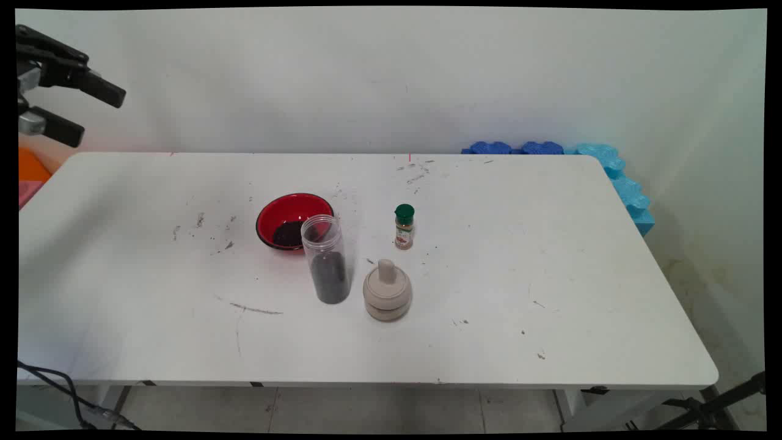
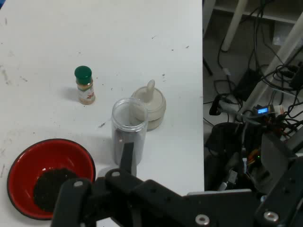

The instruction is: Pick up the black seasoning powder from the table

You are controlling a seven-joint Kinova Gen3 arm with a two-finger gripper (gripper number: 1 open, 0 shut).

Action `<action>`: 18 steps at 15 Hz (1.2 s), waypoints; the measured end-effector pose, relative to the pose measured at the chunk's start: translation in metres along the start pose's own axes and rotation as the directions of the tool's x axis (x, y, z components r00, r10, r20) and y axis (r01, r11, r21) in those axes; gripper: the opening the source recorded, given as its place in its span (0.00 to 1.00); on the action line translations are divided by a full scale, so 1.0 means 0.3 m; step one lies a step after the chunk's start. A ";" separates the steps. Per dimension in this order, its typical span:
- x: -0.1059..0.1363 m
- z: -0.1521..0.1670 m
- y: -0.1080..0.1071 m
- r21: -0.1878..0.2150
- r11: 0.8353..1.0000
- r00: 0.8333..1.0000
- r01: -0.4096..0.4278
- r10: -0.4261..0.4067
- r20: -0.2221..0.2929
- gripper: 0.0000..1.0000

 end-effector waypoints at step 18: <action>-0.169 0.146 -0.042 0.100 0.994 0.996 0.044 -0.051 0.076 1.00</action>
